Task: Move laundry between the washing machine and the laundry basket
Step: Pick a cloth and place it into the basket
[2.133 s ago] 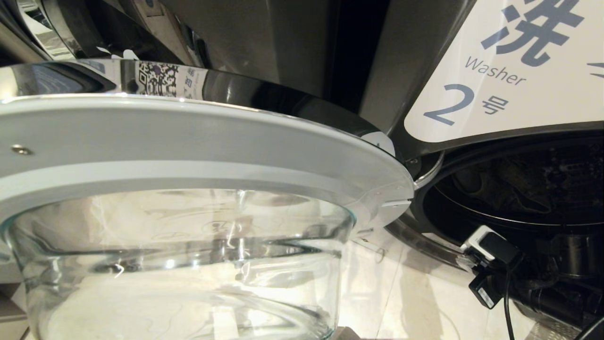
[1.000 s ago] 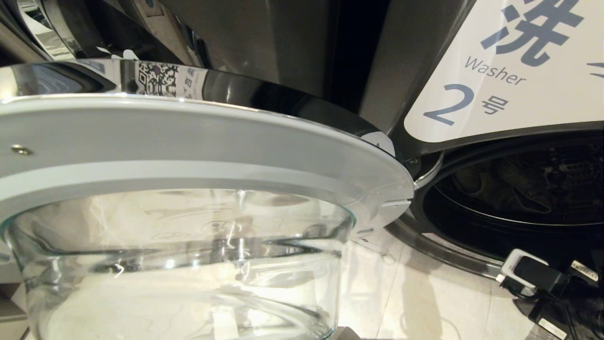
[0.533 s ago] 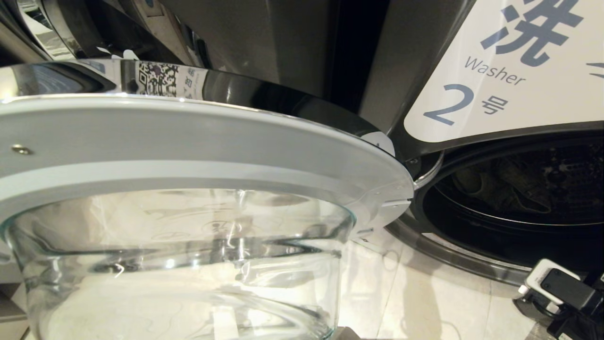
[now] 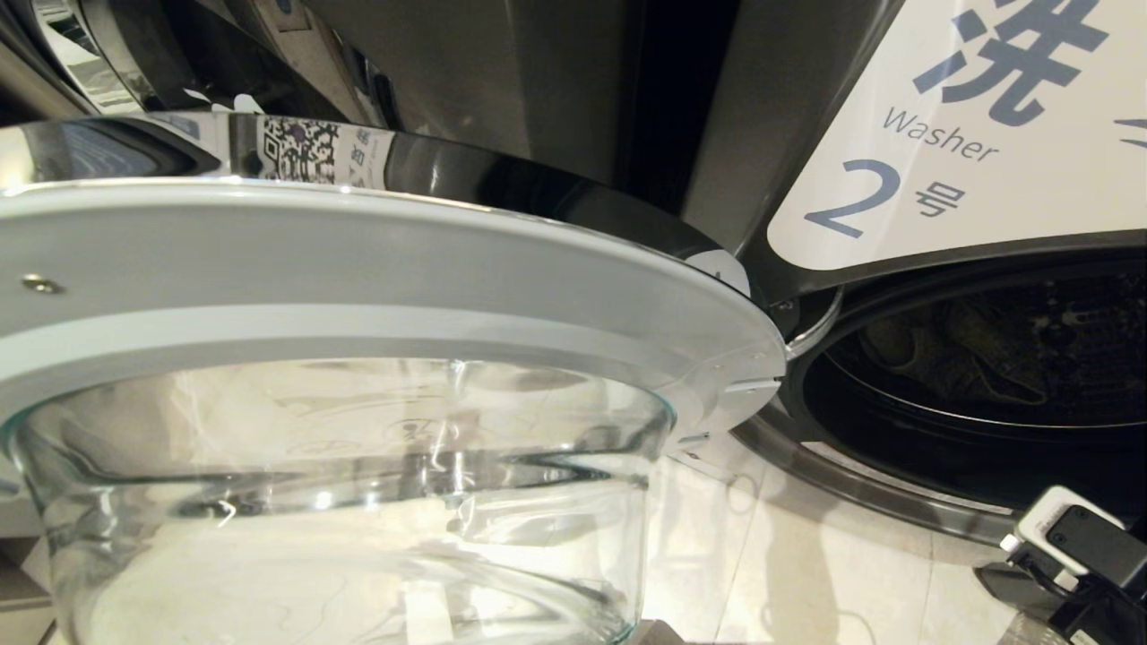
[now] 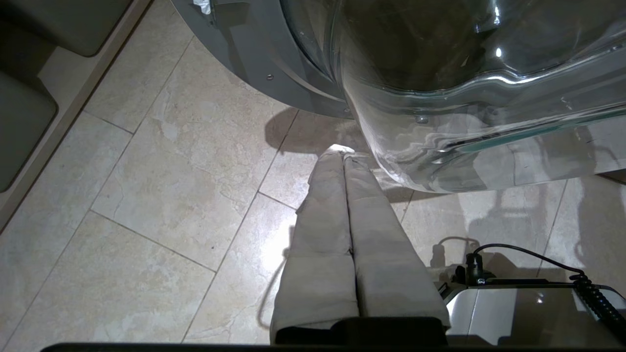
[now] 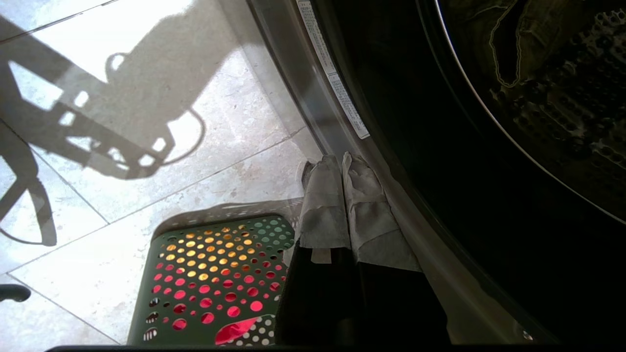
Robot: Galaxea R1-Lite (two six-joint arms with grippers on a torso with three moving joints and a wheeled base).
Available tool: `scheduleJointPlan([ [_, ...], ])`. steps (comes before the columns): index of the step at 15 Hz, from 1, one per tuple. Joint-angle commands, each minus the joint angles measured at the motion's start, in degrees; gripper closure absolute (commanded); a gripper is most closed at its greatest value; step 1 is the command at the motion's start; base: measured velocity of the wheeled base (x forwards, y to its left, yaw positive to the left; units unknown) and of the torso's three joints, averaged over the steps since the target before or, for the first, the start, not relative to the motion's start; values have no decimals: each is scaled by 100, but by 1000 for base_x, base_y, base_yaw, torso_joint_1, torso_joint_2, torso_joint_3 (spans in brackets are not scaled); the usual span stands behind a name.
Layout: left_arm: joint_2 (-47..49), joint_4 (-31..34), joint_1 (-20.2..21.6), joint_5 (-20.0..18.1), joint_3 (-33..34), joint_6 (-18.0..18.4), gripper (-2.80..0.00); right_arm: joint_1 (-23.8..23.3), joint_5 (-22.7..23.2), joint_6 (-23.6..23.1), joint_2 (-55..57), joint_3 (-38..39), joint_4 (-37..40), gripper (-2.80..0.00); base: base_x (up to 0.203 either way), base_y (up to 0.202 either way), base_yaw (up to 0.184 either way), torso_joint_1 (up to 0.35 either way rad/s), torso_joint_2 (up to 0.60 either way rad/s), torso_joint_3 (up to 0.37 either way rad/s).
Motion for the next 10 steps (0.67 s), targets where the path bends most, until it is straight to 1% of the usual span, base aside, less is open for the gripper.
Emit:
scheduleJointPlan([
  [1,0,0,0,-1,-4,-1,0,-6,-8,-42,-118,16,-17,0,0,0,0,0,0,0],
  [3,0,0,0,-1,-4,-1,0,-51,-17,-29,-102,-34,-19,0,0,0,0,0,0,0],
  [6,0,0,0,-1,-4,-1,0,-273,-17,-59,7,-55,-26,0,0,0,0,0,0,0],
  [8,0,0,0,-1,4,-1,0,-328,-17,-61,123,-62,-26,0,0,0,0,0,0,0],
  [9,0,0,0,-1,5,-1,0,-369,-9,-61,176,-78,-26,0,-50,0,-2,5,2,2],
  [10,0,0,0,-1,-4,-1,0,-384,-8,-61,196,-73,-26,0,-151,0,3,3,11,2],
])
